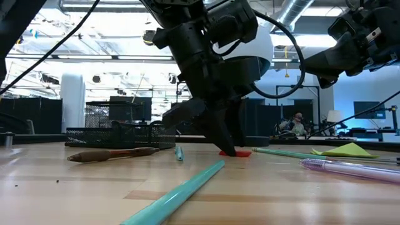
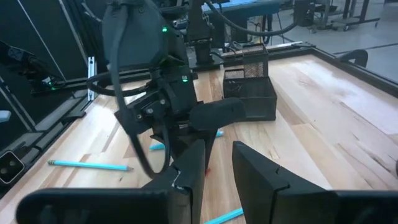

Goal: Pick and place office supplies into organizer
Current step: Put the red eraser into the black desk organizer

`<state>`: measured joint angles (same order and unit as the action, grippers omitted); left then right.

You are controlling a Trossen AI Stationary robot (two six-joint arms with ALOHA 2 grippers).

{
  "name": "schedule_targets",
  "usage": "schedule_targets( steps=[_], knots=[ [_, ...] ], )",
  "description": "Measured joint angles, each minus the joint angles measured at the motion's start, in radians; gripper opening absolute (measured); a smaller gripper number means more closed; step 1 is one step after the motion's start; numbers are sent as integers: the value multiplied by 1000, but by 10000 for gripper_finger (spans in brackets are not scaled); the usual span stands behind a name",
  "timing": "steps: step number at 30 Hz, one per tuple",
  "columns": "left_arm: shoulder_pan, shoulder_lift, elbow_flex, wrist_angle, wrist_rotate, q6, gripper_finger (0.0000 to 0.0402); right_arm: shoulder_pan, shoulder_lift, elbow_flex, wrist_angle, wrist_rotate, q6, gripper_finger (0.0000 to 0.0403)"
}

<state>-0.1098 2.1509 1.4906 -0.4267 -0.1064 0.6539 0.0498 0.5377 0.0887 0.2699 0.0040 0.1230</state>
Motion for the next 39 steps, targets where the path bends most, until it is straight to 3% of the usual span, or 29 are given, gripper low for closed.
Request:
schedule_targets(
  steps=[14,22,34,39],
  knots=[
    [57,24,3,6,173,-73,171,0,0,0,0,0,0,77],
    [51,30,2,6,173,-125,166,0,0,0,-2,0,-1,77],
    [49,38,3,-23,230,-224,64,0,0,0,-3,0,-1,77],
    [49,37,3,-24,230,-268,45,0,0,0,-3,0,-1,77]
  ],
)
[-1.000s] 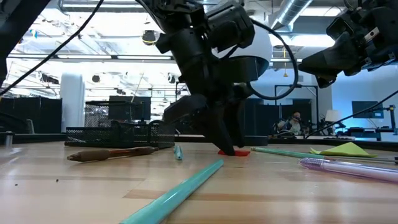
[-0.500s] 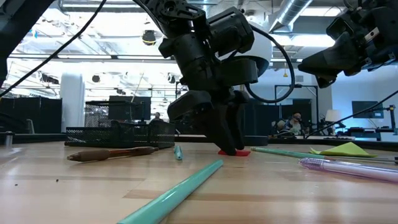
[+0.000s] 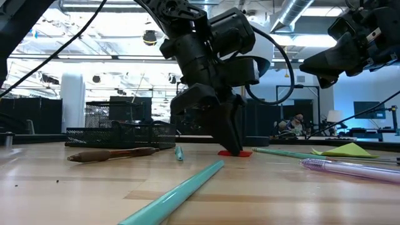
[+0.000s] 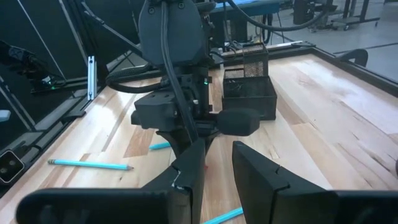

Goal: Pick and place office supplies into organizer
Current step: Put the red eraser into the black desk organizer

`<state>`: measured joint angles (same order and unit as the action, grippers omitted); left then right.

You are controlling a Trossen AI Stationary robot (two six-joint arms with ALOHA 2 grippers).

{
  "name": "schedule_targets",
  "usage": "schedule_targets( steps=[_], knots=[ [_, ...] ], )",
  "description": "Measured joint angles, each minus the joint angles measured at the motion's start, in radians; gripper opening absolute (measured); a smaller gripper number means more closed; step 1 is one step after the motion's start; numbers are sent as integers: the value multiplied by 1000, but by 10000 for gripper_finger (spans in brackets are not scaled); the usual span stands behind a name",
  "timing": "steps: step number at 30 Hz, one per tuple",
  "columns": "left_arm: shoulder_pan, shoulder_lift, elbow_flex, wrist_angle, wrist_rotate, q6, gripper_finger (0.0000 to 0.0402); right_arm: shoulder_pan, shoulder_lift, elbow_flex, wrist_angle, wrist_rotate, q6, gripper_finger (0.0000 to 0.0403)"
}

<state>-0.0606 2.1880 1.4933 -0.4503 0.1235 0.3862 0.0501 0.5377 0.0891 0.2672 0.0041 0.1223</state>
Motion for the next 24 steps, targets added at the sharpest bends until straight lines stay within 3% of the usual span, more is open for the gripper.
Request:
schedule_targets(
  steps=[14,24],
  knots=[
    [-5,-55,-7,-53,0,-91,52,0,0,0,0,0,-1,77],
    [-35,-58,-5,-74,-54,-95,53,0,0,0,1,0,-1,77]
  ],
)
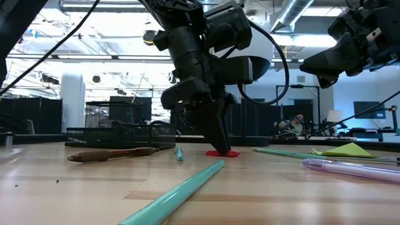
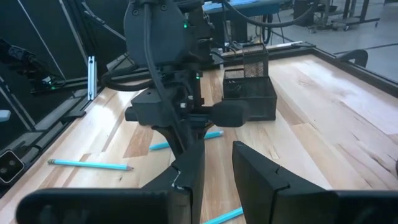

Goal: Pick and place office supplies into organizer
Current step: Put the red eraser into the black desk organizer

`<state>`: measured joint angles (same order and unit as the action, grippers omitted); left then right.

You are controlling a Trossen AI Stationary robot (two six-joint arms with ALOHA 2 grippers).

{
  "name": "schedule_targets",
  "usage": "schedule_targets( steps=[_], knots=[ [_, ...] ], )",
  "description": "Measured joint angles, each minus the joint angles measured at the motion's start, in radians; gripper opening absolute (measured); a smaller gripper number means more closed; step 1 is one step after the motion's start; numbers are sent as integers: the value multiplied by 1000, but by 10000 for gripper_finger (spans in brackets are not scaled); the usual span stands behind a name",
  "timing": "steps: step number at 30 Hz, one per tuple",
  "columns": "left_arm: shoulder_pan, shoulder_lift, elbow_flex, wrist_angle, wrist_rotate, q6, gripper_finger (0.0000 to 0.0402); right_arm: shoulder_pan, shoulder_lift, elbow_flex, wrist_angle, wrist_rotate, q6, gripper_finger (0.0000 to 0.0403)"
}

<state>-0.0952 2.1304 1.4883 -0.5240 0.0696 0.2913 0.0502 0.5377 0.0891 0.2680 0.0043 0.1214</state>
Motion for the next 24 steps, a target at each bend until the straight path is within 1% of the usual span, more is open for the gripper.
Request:
schedule_targets(
  steps=[4,9,11,18,22,24],
  knots=[
    [-13,-1,1,-5,-36,-1,53,0,0,0,0,0,0,77],
    [-31,-16,3,-46,-50,-41,53,0,0,0,0,0,0,77],
    [-38,-25,21,-115,-61,-63,53,0,0,0,1,0,-1,77],
    [-64,-69,106,-327,-186,-156,53,0,0,0,2,0,-1,77],
    [-78,-94,132,-542,-314,-239,53,0,0,0,2,0,0,77],
    [-80,-107,133,-662,-366,-304,53,0,0,0,2,0,0,77]
  ],
)
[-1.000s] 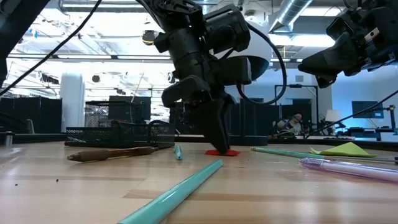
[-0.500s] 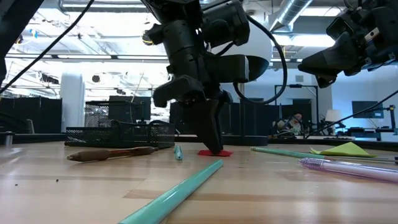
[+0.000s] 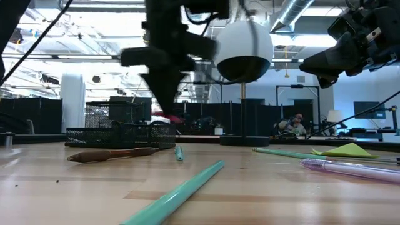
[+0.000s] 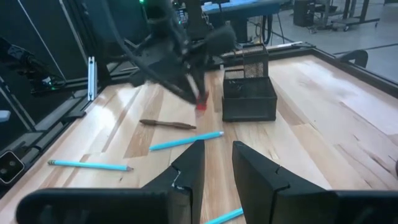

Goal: Pick and place office supplies into organizer
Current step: Put the red eraser into the black desk organizer

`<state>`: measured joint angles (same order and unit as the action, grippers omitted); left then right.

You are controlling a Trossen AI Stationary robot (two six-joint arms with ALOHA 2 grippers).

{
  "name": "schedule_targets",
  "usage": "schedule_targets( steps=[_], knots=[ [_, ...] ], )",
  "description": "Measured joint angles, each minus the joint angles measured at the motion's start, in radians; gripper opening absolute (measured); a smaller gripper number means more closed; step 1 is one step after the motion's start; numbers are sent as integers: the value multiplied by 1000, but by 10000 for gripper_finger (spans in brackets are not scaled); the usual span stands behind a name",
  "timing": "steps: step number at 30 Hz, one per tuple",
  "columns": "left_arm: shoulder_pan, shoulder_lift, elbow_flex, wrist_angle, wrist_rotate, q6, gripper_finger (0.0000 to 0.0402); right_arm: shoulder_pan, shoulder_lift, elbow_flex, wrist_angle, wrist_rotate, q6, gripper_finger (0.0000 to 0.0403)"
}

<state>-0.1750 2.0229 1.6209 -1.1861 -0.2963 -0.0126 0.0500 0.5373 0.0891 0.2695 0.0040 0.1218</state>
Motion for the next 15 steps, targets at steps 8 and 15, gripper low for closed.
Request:
schedule_targets(
  steps=[8,15],
  knots=[
    [9,-134,-107,-187,-147,-221,53,0,0,0,0,0,0,77],
    [41,-315,-366,-156,-116,-344,53,0,0,0,0,0,0,77]
  ],
)
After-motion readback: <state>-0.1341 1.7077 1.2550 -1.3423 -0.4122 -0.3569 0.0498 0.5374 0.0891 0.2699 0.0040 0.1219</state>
